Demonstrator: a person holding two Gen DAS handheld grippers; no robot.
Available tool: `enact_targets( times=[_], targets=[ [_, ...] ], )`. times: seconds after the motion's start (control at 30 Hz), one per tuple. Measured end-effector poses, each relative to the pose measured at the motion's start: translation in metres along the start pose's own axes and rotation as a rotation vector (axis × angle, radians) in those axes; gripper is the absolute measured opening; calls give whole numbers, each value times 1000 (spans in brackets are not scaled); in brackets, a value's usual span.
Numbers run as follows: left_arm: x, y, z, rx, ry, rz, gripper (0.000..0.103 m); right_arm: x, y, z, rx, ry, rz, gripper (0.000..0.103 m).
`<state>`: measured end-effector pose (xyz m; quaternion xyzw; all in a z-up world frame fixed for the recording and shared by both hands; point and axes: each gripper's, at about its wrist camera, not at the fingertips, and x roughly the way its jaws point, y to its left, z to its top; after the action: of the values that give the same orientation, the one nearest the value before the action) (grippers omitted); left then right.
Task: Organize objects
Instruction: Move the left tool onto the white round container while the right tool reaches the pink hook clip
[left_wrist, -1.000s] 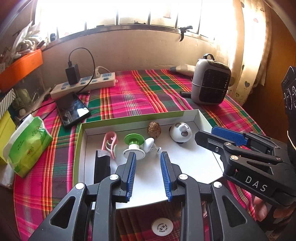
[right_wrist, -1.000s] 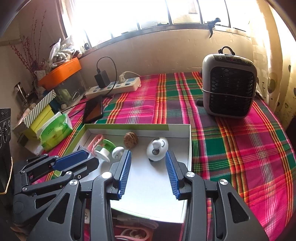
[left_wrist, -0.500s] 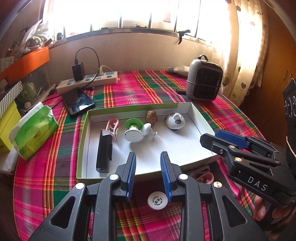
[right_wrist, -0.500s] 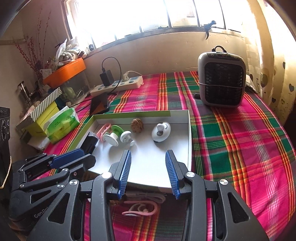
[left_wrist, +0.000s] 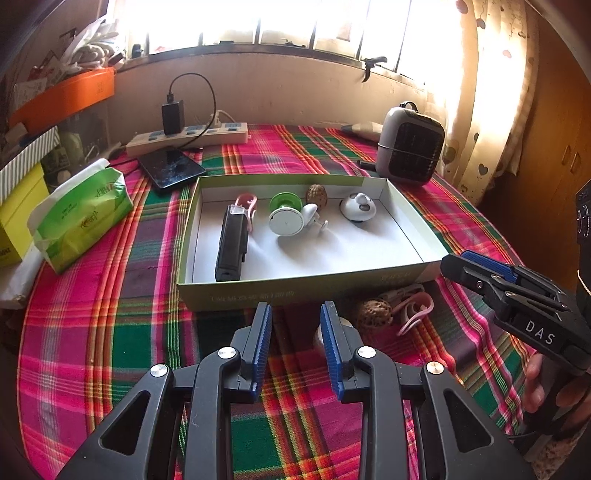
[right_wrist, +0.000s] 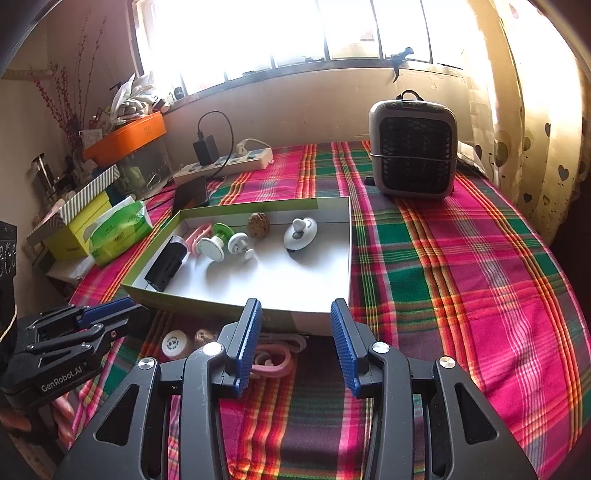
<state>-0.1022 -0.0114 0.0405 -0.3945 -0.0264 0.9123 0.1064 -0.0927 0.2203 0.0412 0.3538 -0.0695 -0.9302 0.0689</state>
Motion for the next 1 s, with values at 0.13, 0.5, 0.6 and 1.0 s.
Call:
enact_targets(
  times=[0.13, 0.5, 0.6, 1.0],
  targets=[
    [0, 1, -8, -14, 13, -16, 30, -2, 1, -7, 2, 3, 4, 41],
    [13, -7, -12, 8, 53, -48, 33, -6, 1, -24, -7, 27, 26, 48],
    [17, -11, -14, 23, 61, -46, 34, -6, -2, -27, -1, 40, 18, 48],
    [31, -16, -12, 47, 88, -43, 35, 10, -4, -23, -1, 100, 79, 48]
  ],
)
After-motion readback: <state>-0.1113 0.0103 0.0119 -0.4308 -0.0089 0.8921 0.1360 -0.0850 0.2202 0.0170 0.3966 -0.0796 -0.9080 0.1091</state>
